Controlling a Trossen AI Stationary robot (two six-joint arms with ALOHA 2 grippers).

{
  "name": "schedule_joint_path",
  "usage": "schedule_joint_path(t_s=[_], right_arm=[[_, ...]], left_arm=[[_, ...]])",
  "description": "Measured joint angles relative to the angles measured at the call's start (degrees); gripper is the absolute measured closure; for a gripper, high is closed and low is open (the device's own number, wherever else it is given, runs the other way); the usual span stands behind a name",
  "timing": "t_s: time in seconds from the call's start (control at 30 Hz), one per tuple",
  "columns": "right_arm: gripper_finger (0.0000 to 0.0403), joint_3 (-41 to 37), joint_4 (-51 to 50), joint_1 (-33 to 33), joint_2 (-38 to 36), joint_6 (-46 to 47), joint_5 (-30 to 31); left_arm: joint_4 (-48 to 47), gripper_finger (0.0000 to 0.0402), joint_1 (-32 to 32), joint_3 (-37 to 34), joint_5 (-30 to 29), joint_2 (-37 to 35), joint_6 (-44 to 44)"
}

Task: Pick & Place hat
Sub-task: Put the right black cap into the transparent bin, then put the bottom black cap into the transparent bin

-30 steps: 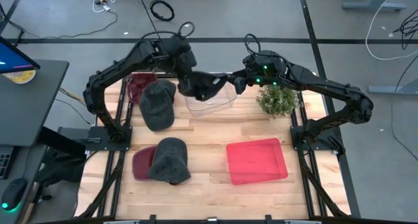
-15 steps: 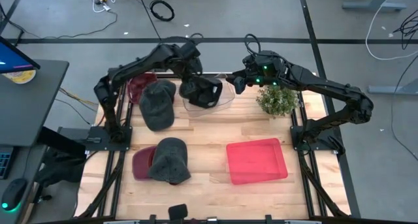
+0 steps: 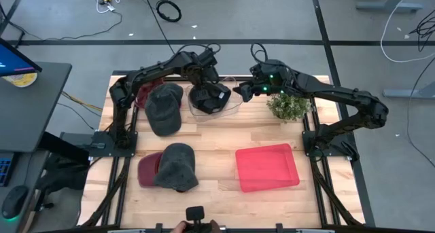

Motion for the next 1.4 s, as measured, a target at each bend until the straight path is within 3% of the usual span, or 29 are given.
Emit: schedule_joint_path(t_s=[0.2,0.37,0.57,0.8,1.0,1.17,1.4], right_arm=[[0.0152,-0.3,0.4,0.0,0.0,-0.1,-0.7],[0.0152,-0.3,0.3,0.0,0.0,-0.1,-0.8],[0.0152,-0.3,0.3,0.0,0.0,-1.1,-0.9],[0.0152,-0.3,0.1,-0.2,0.0,-1.8,-2.0],[0.0152,-0.3,0.3,-0.3,0.0,-1.9,-2.4],[0.0152,-0.3,0.3,-0.3,0.0,-2.3,-2.4],[0.0152,-0.3,0.2,-0.3,0.0,-2.2,-2.4]], left_arm=[[2.3,0.0353,0.0,-0.1,1.0,-0.1,3.2],[4.0,0.0277,0.0,-0.1,0.2,-0.1,3.7],[4.3,0.0179,0.0,-0.1,-6.8,-0.2,3.7],[2.7,0.0104,-0.6,-0.1,-8.2,-3.8,5.8],[1.9,0.0082,-1.6,-0.1,-12.5,-9.6,4.4],[1.3,0.0084,-2.0,-0.1,-12.4,-15.9,0.4],[-5.5,0.0087,-2.0,-0.1,-5.3,-24.5,-9.0]])
